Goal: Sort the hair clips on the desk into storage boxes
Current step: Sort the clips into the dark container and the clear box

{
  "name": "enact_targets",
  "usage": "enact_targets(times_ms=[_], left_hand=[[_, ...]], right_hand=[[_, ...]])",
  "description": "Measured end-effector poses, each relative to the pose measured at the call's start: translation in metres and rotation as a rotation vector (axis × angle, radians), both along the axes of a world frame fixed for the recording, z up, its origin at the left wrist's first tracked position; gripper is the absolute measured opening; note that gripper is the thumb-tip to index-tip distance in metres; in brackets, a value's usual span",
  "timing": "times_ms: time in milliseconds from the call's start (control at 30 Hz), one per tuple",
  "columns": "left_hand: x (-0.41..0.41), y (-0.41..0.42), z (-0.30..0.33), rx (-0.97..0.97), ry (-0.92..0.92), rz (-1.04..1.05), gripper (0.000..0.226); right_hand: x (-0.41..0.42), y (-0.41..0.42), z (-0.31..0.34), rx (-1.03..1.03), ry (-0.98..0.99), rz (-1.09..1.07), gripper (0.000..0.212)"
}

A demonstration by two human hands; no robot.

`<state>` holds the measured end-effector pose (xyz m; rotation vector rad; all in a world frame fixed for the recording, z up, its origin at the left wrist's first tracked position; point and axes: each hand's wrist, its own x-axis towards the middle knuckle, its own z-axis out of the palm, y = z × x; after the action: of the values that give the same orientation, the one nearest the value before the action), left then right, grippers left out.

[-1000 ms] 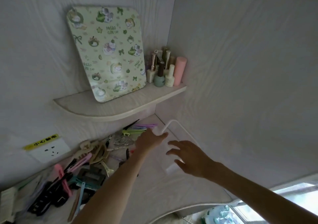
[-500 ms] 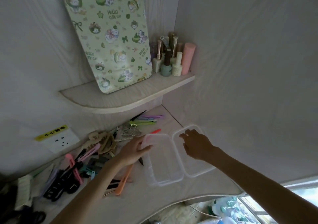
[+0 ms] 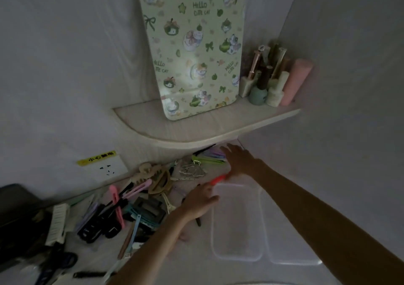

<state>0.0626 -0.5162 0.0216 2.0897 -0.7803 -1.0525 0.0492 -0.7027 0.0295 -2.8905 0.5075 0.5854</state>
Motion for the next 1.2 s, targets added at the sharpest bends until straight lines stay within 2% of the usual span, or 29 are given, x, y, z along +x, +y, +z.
enact_targets(times_ms=[100,167,267,333,367,467,533,667,767,900,967,1033,1133,1200], left_hand=[[0.009,0.003,-0.007,0.028,0.071,0.058,0.042],[0.013,0.004,-0.007,0.029,0.105,0.079,0.045],[0.016,0.006,-0.011,0.074,0.195,0.095,0.038],[0.017,0.004,-0.01,0.083,0.294,0.155,0.016],[0.016,0.003,-0.009,0.091,0.342,0.191,0.013],[0.017,0.0,-0.009,0.115,0.382,0.236,0.038],[0.016,-0.003,-0.006,0.105,0.38,0.254,0.047],[0.014,-0.008,-0.004,0.098,0.315,0.244,0.042],[0.015,-0.011,-0.002,0.101,0.339,0.282,0.04],[0.012,-0.008,0.005,0.1,0.371,0.333,0.031],[0.01,-0.005,0.007,0.108,0.322,0.312,0.035],[0.01,-0.003,0.004,0.125,0.272,0.297,0.052],[0.006,-0.001,0.003,0.11,0.363,0.389,0.059],[0.001,-0.002,0.0,0.103,0.403,0.435,0.054]], right_hand=[[0.011,-0.003,-0.019,0.179,0.007,-0.01,0.103],[0.018,-0.004,-0.031,0.186,0.0,-0.005,0.105],[0.022,-0.007,-0.038,-0.004,0.035,0.093,0.093],[0.022,-0.007,-0.04,0.0,0.013,0.112,0.082],[0.021,-0.007,-0.041,0.046,0.013,0.102,0.077],[0.017,-0.002,-0.043,0.189,0.031,0.076,0.058],[0.014,0.0,-0.041,0.212,0.029,0.081,0.05],[0.01,-0.001,-0.029,0.096,0.079,0.196,0.044],[0.008,-0.003,-0.015,-0.052,0.085,0.314,0.041],[0.002,-0.002,0.017,-0.111,0.038,0.269,0.034],[-0.004,0.002,0.041,-0.011,0.041,0.145,0.035],[-0.014,0.009,0.061,0.197,0.04,0.015,0.037],[-0.038,0.019,0.08,0.451,0.15,-0.089,0.035],[-0.057,0.026,0.079,0.488,0.269,-0.107,0.035]])
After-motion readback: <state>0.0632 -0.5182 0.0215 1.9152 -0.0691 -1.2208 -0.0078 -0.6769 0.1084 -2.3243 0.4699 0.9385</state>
